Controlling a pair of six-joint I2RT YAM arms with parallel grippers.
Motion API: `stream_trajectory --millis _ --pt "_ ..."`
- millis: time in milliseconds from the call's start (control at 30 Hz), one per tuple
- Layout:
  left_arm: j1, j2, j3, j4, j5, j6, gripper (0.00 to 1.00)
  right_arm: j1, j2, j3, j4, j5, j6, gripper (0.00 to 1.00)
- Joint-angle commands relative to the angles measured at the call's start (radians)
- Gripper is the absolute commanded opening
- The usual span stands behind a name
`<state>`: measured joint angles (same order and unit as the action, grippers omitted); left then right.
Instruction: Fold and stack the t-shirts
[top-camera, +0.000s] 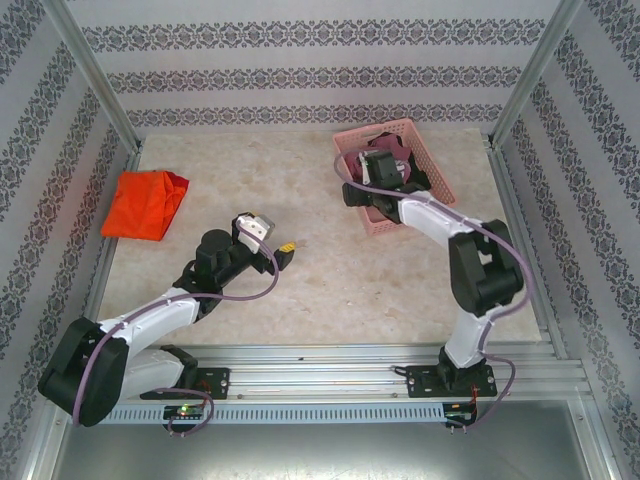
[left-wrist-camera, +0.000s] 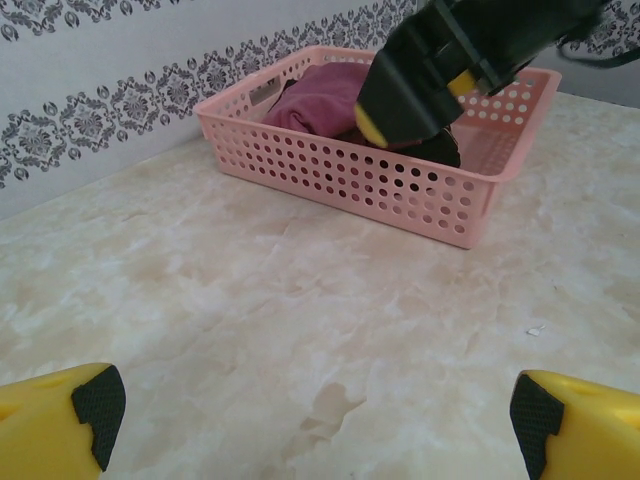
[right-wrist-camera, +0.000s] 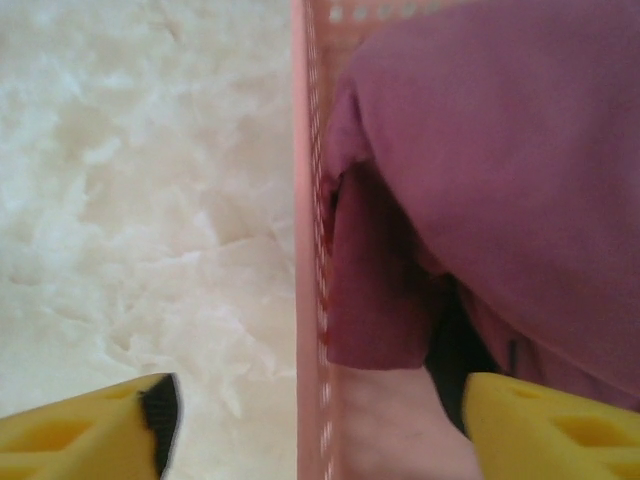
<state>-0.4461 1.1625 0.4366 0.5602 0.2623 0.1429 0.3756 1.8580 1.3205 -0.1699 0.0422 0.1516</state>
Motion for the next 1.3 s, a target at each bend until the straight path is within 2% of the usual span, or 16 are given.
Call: stream_trajectory --millis 0,167,333,500,867,1033,1267 --pt "-0.011 0.007 0.003 -0.016 0.027 0.008 1.0 0.0 0.092 0.142 -0.172 -0.023 -0.005 0.61" --pt "-0.011 0.036 0.016 -0.008 0.034 0.005 1.0 -0.004 0.161 0.222 -0.225 -0.014 -0.01 0.36" --pt "-0.012 0.041 0.011 0.003 0.038 -0.003 1.0 -0.038 0.158 0.226 -0.244 -0.005 -0.009 0.13" --pt "-0.012 0.048 0.011 0.009 0.037 -0.005 1.0 -0.084 0.107 0.179 -0.236 0.023 -0.008 0.0" --pt "-0.012 0.077 0.022 0.03 0.058 -0.014 1.0 -0.273 0.026 0.077 -0.201 0.034 -0.04 0.0" --pt "-0.012 0.085 0.028 0.035 0.064 -0.016 1.0 -0.349 0.054 0.101 -0.195 0.032 -0.125 0.0" --pt "-0.012 0.085 0.025 0.03 0.059 -0.019 1.0 -0.399 0.119 0.189 -0.231 0.058 -0.249 0.0"
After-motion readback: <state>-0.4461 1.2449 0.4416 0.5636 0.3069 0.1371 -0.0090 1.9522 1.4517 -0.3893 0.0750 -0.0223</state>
